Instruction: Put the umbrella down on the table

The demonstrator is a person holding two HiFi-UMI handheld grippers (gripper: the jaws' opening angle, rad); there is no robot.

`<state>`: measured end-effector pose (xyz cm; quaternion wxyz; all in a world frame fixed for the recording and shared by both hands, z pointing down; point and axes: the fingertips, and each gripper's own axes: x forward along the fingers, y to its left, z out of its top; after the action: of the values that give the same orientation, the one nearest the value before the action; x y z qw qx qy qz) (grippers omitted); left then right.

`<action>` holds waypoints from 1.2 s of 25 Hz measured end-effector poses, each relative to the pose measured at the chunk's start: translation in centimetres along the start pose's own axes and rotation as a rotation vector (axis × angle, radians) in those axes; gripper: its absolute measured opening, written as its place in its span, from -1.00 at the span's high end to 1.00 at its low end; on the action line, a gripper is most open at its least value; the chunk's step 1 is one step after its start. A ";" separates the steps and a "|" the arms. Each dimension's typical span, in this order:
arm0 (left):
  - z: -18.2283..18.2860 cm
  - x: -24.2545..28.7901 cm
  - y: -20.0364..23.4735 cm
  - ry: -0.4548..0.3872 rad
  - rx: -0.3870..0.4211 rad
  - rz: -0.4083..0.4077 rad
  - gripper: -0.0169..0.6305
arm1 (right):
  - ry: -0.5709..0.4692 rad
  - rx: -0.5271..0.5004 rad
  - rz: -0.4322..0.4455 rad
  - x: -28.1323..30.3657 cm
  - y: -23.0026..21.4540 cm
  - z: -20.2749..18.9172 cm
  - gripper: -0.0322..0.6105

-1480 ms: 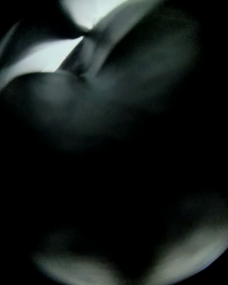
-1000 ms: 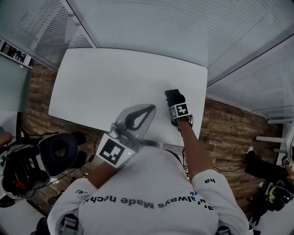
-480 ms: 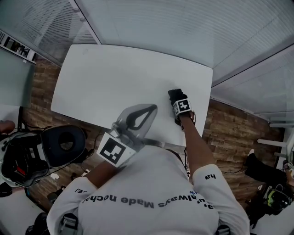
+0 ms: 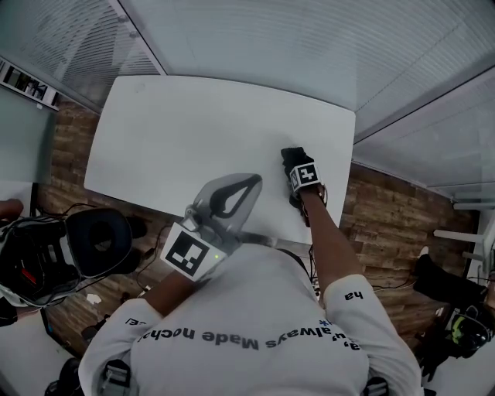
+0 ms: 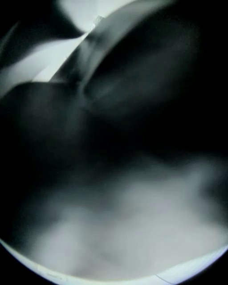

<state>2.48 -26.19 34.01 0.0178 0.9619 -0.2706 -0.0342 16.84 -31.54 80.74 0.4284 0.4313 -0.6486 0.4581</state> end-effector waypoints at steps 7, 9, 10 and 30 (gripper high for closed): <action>-1.4 1.5 0.0 0.007 -0.001 0.006 0.93 | -0.007 0.003 0.011 1.3 -1.4 0.1 0.05; -1.2 1.9 1.0 0.008 -0.002 0.006 0.94 | -0.006 0.004 0.013 1.4 -1.2 0.9 0.03; -0.6 1.6 1.9 0.006 -0.004 0.007 0.93 | -0.006 0.004 0.013 1.2 -0.6 1.7 0.03; -0.2 2.3 3.6 0.004 -0.036 -0.028 0.93 | -0.651 -0.102 0.025 -19.2 4.1 8.1 0.27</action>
<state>2.60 -30.46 34.31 0.0352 0.9652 -0.2564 -0.0372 16.69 -35.30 59.82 0.2141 0.5252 -0.7786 0.2685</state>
